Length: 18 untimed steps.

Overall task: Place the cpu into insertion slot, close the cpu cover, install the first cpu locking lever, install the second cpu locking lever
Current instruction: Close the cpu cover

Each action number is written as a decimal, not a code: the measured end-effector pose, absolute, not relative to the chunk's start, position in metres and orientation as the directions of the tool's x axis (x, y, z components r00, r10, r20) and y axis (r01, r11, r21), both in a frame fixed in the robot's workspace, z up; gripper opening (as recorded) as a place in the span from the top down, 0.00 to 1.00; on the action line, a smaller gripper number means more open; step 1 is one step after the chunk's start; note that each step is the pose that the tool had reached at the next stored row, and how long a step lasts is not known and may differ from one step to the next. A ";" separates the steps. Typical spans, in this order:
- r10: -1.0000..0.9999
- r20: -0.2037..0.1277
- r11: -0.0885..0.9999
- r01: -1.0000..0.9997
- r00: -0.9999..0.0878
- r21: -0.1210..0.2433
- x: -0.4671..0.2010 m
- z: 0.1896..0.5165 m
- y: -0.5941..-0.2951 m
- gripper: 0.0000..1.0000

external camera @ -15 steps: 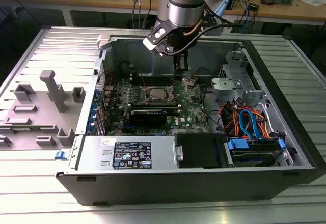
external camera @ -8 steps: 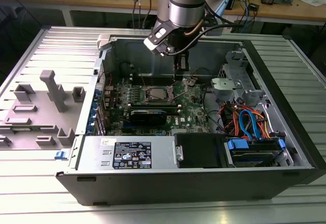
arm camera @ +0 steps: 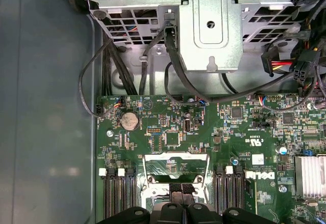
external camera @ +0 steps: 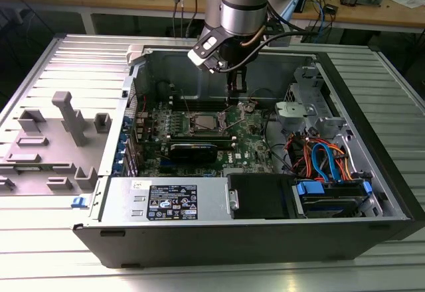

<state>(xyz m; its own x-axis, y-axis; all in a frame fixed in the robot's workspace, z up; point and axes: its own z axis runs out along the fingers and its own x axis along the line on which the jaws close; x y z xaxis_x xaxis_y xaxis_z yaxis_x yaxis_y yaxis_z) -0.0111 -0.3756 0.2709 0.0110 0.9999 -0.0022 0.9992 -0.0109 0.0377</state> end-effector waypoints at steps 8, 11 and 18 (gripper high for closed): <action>1.000 -0.002 -0.011 0.999 0.011 0.038 -0.004 0.271 -0.376 0.89; 1.000 -0.002 -0.011 0.999 0.011 0.038 0.001 0.270 -0.376 0.89; 1.000 -0.002 -0.011 0.999 0.011 0.037 0.014 0.268 -0.376 0.89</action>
